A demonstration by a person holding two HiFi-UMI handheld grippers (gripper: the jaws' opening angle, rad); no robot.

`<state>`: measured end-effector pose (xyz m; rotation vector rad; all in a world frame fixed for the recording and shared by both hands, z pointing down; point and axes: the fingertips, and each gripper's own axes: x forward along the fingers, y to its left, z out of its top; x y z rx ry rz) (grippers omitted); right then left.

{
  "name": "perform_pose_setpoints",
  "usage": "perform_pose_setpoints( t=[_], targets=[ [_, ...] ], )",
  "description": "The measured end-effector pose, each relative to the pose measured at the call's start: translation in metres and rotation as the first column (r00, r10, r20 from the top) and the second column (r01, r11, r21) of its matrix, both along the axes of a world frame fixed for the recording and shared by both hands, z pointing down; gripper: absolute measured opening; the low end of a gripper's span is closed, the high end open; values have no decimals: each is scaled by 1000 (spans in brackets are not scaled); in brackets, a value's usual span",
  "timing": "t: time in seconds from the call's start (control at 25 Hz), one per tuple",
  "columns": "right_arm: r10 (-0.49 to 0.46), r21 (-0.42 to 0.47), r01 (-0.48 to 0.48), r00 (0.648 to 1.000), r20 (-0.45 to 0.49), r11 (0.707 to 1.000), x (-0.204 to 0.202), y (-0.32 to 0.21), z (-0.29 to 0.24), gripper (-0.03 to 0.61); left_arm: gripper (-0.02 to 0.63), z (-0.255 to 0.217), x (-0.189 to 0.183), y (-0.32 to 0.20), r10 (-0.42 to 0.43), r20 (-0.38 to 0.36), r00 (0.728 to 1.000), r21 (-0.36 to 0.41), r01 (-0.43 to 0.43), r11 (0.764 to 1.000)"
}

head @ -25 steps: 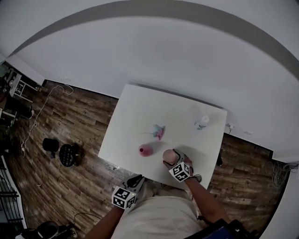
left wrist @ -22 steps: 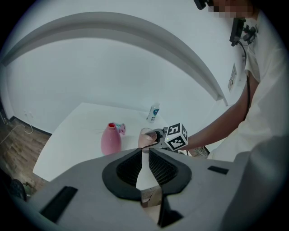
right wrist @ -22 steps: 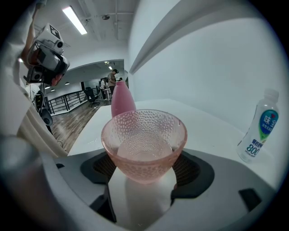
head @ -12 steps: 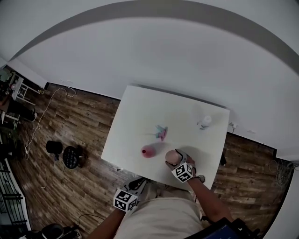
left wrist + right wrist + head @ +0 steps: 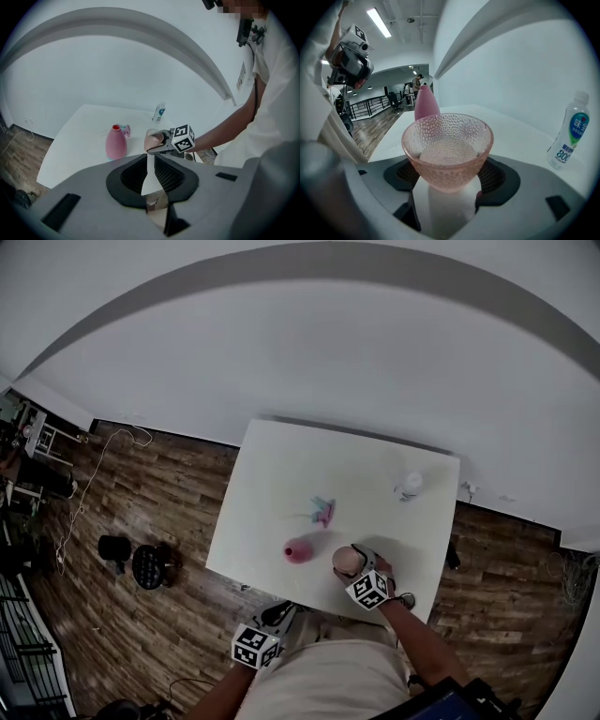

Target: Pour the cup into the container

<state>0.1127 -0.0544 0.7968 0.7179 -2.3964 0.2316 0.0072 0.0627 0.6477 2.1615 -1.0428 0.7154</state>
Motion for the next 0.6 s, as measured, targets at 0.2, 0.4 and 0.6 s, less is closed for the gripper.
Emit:
perform_pose_setpoints(
  t=[0.2, 0.4, 0.6],
  targets=[
    [5, 1, -5, 1000, -2, 1000, 2, -6, 4, 359, 58, 3, 8, -13, 18, -1, 1000, 2, -18, 1000],
    [17, 0, -17, 1000, -5, 1000, 4, -6, 4, 359, 58, 4, 11, -15, 23, -3, 1000, 0, -23, 1000],
    [25, 3, -25, 1000, -12, 1000, 7, -3, 2, 359, 58, 3, 12, -11, 22, -5, 1000, 3, -22, 1000]
  ],
)
